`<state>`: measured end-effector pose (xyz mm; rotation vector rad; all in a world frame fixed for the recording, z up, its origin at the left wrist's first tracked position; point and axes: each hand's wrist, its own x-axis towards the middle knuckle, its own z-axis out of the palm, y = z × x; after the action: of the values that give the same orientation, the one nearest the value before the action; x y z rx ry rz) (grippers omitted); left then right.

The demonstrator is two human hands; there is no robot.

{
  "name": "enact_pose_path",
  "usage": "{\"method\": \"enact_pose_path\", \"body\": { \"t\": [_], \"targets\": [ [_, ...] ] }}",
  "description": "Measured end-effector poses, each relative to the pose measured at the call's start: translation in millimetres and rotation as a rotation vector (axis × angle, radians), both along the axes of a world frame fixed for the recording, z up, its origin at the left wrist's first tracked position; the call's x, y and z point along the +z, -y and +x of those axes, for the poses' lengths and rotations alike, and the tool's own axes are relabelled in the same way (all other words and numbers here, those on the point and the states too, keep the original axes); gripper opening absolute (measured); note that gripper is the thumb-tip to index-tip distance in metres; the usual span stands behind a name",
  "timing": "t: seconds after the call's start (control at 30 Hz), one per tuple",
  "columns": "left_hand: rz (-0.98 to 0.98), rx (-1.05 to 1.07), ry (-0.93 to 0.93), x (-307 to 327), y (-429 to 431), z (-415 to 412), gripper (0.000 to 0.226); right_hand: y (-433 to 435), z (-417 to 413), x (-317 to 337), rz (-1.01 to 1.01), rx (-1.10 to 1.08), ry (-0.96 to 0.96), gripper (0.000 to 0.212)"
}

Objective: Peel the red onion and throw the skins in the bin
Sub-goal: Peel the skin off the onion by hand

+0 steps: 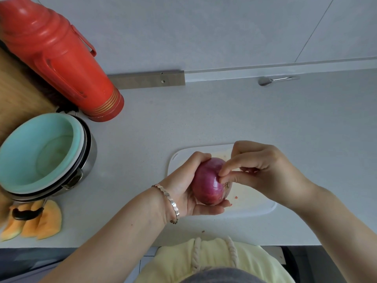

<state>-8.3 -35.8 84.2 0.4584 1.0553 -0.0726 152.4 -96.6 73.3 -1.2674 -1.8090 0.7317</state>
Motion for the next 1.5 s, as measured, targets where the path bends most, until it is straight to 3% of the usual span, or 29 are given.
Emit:
{"method": "enact_pose_path", "body": {
  "t": [0.13,0.27,1.03,1.5],
  "targets": [
    [0.012,-0.004,-0.014,-0.6,-1.0,0.6,0.042,-0.1,-1.3,-1.3,-0.005,-0.022,-0.004,0.009],
    [0.022,-0.008,-0.011,0.7,-0.8,1.0,0.039,0.9,-2.1,-0.7,-0.006,-0.004,-0.022,0.019],
    [0.031,-0.015,-0.011,1.9,1.8,0.2,0.043,4.9,-3.4,-3.9,0.064,-0.034,-0.008,0.01],
    [0.062,-0.026,0.002,-0.6,-0.7,-1.7,0.039,0.6,-3.3,-0.8,-0.026,-0.005,-0.051,0.02]
  ]
}}
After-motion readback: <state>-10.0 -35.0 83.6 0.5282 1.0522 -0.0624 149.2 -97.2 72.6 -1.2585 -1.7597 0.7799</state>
